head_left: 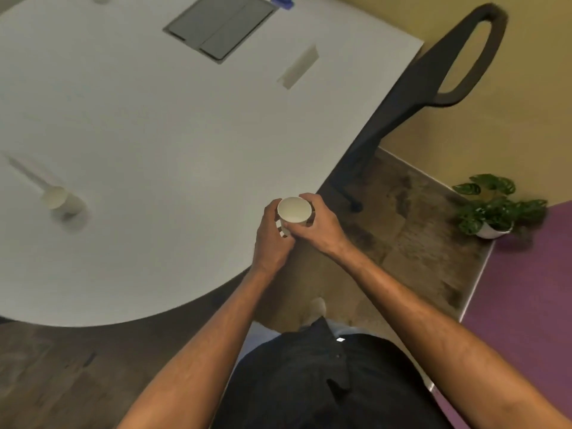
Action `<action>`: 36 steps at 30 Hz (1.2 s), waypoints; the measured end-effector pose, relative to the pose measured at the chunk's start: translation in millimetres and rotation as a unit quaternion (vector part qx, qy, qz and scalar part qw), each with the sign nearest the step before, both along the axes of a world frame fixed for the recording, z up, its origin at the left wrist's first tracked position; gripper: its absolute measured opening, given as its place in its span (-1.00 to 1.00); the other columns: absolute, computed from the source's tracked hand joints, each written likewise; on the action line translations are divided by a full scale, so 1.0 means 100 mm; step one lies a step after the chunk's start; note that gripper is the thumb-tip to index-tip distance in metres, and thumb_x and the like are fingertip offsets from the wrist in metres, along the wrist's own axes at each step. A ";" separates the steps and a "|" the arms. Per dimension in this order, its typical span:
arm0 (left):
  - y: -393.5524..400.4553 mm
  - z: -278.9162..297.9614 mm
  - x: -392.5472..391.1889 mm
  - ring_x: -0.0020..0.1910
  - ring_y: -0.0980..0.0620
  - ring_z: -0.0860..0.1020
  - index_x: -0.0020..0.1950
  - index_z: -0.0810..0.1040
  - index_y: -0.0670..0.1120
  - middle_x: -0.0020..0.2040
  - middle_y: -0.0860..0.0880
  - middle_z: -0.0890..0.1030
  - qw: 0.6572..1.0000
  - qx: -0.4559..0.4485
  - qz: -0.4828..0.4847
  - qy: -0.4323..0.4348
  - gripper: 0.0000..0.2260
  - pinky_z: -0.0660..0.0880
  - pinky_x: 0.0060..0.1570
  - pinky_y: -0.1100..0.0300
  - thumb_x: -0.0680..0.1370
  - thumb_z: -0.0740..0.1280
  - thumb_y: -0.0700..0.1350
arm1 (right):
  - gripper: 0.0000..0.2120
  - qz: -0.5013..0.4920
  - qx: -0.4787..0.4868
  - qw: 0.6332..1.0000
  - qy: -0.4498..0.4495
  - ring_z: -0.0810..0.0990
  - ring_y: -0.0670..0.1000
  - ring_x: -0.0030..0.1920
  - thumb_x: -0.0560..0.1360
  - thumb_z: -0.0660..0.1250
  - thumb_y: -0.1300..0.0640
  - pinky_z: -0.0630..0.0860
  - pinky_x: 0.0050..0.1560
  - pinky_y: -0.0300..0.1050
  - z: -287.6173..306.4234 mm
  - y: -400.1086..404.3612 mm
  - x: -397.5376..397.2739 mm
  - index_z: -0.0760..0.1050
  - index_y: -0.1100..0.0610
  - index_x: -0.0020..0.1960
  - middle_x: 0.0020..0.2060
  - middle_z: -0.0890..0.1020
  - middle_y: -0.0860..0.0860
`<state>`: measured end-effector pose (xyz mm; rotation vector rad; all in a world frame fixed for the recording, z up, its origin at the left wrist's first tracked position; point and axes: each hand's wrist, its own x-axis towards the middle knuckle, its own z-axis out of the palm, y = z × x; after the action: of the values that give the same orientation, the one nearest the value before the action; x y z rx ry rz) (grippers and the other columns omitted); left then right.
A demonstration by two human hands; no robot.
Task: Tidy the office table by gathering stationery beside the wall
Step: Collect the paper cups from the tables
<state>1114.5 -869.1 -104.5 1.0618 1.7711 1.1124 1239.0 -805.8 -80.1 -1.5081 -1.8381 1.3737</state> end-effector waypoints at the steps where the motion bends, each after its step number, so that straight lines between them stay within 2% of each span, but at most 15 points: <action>1: 0.11 0.03 0.12 0.24 0.22 0.52 0.33 0.24 0.44 0.31 0.34 0.43 1.000 0.003 -0.001 -0.004 -0.38 0.51 0.21 0.34 0.45 0.53 0.13 | -0.28 0.009 -0.003 1.000 -0.004 0.52 -0.10 0.21 0.36 0.58 -0.12 0.52 0.15 -0.28 0.02 0.14 0.13 0.36 -0.02 0.41 0.29 0.52 -0.08; 4: 0.41 0.09 0.33 0.23 0.31 0.51 0.32 0.23 0.49 0.26 0.45 0.42 1.000 0.006 0.004 0.002 -0.43 0.47 0.09 0.51 0.45 0.48 0.22 | -0.30 0.031 -0.012 0.999 -0.008 0.51 -0.13 0.19 0.37 0.59 -0.10 0.43 0.08 -0.39 0.04 0.52 0.37 0.36 -0.03 0.41 0.29 0.52 -0.09; 9: 0.91 0.07 0.37 0.22 0.26 0.51 0.39 0.27 0.33 0.32 0.32 0.44 0.999 -0.004 0.014 0.033 -0.44 0.47 0.20 0.34 0.46 0.45 0.23 | -0.30 0.047 -0.020 0.999 0.003 0.53 -0.09 0.22 0.39 0.58 -0.10 0.44 0.06 -0.42 0.05 1.03 0.41 0.34 -0.03 0.42 0.31 0.52 -0.07; 11: 1.09 0.09 0.35 0.22 0.29 0.51 0.38 0.29 0.31 0.28 0.39 0.46 0.999 -0.009 0.025 0.034 -0.44 0.48 0.20 0.31 0.46 0.45 0.24 | -0.31 0.052 -0.020 0.998 0.010 0.53 -0.09 0.22 0.39 0.58 -0.11 0.45 0.07 -0.41 0.04 1.20 0.36 0.34 -0.05 0.40 0.29 0.52 -0.09; 14: 1.36 0.09 0.29 0.16 0.40 0.49 0.36 0.29 0.36 0.18 0.52 0.42 0.998 -0.013 0.047 0.046 -0.45 0.45 0.13 0.38 0.45 0.46 0.22 | -0.34 0.069 -0.022 0.997 0.018 0.53 -0.16 0.14 0.38 0.57 -0.10 0.45 0.07 -0.40 0.05 1.50 0.26 0.33 -0.07 0.38 0.22 0.49 -0.17; 16: 1.56 0.09 0.24 0.16 0.42 0.48 0.37 0.28 0.35 0.20 0.48 0.41 0.997 -0.008 0.053 0.054 -0.41 0.44 0.11 0.43 0.43 0.48 0.18 | -0.33 0.073 -0.018 0.997 0.018 0.51 -0.25 0.11 0.38 0.57 -0.10 0.43 0.06 -0.42 0.05 1.72 0.18 0.33 -0.08 0.37 0.20 0.47 -0.22; 18: 1.77 0.08 0.19 0.19 0.43 0.47 0.35 0.25 0.40 0.23 0.48 0.40 0.998 -0.006 0.048 0.050 -0.39 0.43 0.10 0.48 0.43 0.50 0.15 | -0.31 0.072 -0.020 0.997 0.015 0.51 -0.20 0.12 0.38 0.57 -0.11 0.45 0.08 -0.39 0.05 1.96 0.11 0.32 -0.09 0.39 0.21 0.46 -0.22; 20: 2.00 0.09 0.14 0.21 0.44 0.46 0.32 0.22 0.46 0.23 0.52 0.40 0.998 -0.011 0.041 0.042 -0.37 0.42 0.10 0.50 0.44 0.51 0.10 | -0.29 0.071 -0.022 0.997 0.007 0.51 -0.12 0.19 0.37 0.57 -0.12 0.51 0.16 -0.27 0.06 2.18 0.07 0.31 -0.08 0.40 0.24 0.48 -0.18; 23: 2.40 0.09 0.02 0.25 0.45 0.44 0.37 0.20 0.43 0.26 0.53 0.38 0.998 -0.004 0.028 0.050 -0.36 0.41 0.10 0.55 0.47 0.51 0.09 | -0.29 0.083 -0.011 0.997 -0.006 0.52 -0.09 0.21 0.36 0.56 -0.12 0.54 0.16 -0.21 0.07 2.65 -0.02 0.32 -0.08 0.40 0.26 0.50 -0.15; 25: 2.66 0.08 -0.08 0.29 0.35 0.46 0.44 0.25 0.28 0.31 0.44 0.40 0.998 0.010 0.024 0.058 -0.40 0.46 0.20 0.44 0.50 0.47 0.10 | -0.29 0.093 0.005 0.996 -0.007 0.54 -0.06 0.21 0.35 0.56 -0.09 0.51 0.14 -0.21 0.08 3.00 -0.11 0.33 -0.04 0.40 0.25 0.51 -0.12; 27: 2.94 0.03 -0.21 0.31 0.18 0.50 0.49 0.29 0.11 0.39 0.19 0.47 0.997 0.012 0.021 0.073 -0.42 0.52 0.29 0.19 0.53 0.45 0.07 | -0.28 0.100 0.011 0.995 -0.012 0.54 -0.03 0.22 0.35 0.56 -0.08 0.51 0.16 -0.17 0.07 3.32 -0.22 0.34 -0.01 0.41 0.26 0.52 -0.07; 28: 3.04 0.01 -0.25 0.32 0.12 0.51 0.51 0.28 0.06 0.42 0.10 0.47 0.996 0.005 0.025 0.085 -0.41 0.52 0.29 0.13 0.54 0.45 0.05 | -0.28 0.101 0.009 0.995 -0.018 0.54 -0.03 0.22 0.35 0.56 -0.09 0.52 0.17 -0.13 0.08 3.44 -0.26 0.33 0.00 0.42 0.27 0.52 -0.07; 36: 3.67 -0.09 -0.65 0.35 -0.02 0.49 0.54 0.33 -0.08 0.43 -0.04 0.49 0.986 -0.040 0.048 0.156 -0.46 0.44 0.36 0.05 0.60 0.39 -0.02 | -0.28 0.071 0.016 0.995 -0.063 0.51 0.02 0.16 0.37 0.55 -0.03 0.47 0.05 -0.13 0.03 4.57 -0.48 0.31 0.05 0.42 0.22 0.50 -0.01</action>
<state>1049.9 -501.9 -113.3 1.1607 2.1135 0.9614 1190.6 -348.7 -77.0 -1.5044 -2.0697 1.3303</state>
